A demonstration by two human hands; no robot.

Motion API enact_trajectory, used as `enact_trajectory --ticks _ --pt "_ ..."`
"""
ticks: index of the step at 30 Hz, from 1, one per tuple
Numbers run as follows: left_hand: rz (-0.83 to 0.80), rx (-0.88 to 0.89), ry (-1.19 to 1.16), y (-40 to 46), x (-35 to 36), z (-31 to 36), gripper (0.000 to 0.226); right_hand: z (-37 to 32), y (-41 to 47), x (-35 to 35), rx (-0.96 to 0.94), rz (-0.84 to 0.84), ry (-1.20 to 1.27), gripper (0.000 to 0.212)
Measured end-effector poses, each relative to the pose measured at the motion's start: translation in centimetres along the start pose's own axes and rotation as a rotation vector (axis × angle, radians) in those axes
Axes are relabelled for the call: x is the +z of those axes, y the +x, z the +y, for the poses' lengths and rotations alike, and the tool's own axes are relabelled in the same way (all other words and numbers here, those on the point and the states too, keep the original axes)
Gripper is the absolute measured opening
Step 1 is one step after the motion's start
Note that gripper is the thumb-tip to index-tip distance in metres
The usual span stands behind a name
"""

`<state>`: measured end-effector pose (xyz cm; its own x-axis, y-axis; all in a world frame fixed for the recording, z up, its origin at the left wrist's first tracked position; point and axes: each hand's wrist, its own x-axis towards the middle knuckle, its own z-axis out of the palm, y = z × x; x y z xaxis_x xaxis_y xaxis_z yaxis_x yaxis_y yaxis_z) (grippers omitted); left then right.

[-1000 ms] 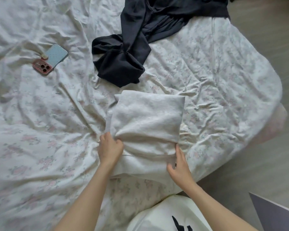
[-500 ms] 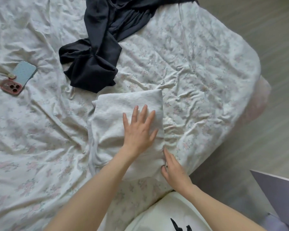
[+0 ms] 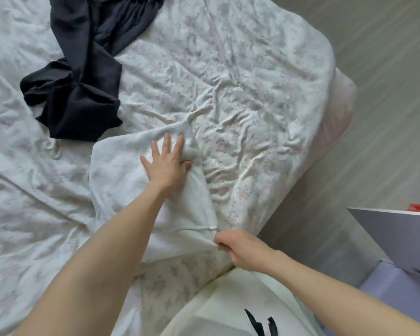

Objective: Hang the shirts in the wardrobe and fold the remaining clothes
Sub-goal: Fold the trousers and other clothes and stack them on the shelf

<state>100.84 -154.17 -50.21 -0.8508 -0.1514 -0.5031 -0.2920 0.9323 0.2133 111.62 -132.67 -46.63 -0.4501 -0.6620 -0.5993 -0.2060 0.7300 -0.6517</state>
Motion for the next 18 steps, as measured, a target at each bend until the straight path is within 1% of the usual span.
enact_trajectory --ticks 2,4,5,6,8,10,11,12,13,14,15,17,18 --pt "0.017 -0.013 0.009 -0.2 0.4 0.2 0.065 0.0 0.0 0.3 -0.005 -0.059 -0.015 0.016" --pt "0.054 -0.021 -0.004 -0.7 0.8 0.7 0.065 -0.1 0.2 0.9 -0.02 -0.171 -0.095 0.011" --pt "0.078 -0.017 -0.011 -0.9 0.9 0.9 0.065 -0.1 0.3 1.3 -0.017 -0.189 -0.142 0.014" --pt "0.105 -0.002 -0.008 -1.3 1.1 0.9 0.064 0.0 0.4 1.5 -0.005 -0.148 -0.16 0.016" --pt "0.157 0.047 0.034 -2.6 1.5 0.3 0.062 0.2 0.9 1.0 0.034 0.073 -0.113 0.024" --pt "0.201 0.109 0.078 -4.9 2.3 -0.7 0.061 0.0 2.0 -0.2 0.012 0.376 -0.093 0.028" --pt "0.219 0.123 0.078 -6.3 2.9 -1.4 0.061 -0.4 2.5 -1.0 -0.02 0.526 -0.106 0.022" --pt "0.231 0.113 0.069 -7.8 3.6 -2.1 0.06 -0.5 3.2 -1.4 -0.054 0.619 -0.135 0.013" --pt "0.232 0.072 0.052 -9.3 4.3 -3.2 0.06 -0.9 4.2 -1.7 -0.048 0.587 -0.173 0.025" --pt "0.208 0.012 0.04 -10.6 4.8 -4.3 0.061 -1.1 5.0 -1.4 -0.047 0.456 -0.199 0.044" --pt "0.166 -0.06 0.039 -11.6 5.4 -5.7 0.063 -1.4 5.7 -1.0 -0.027 0.3 -0.236 0.055" --pt "0.069 -0.197 0.07 -12.6 6.4 -8.3 0.065 -1.6 6.9 0.2 0.031 0.05 -0.323 0.059" --pt "0.032 -0.258 0.089 -12.6 6.8 -9.4 0.062 -1.7 7.3 0.8 0.077 -0.028 -0.336 0.058"
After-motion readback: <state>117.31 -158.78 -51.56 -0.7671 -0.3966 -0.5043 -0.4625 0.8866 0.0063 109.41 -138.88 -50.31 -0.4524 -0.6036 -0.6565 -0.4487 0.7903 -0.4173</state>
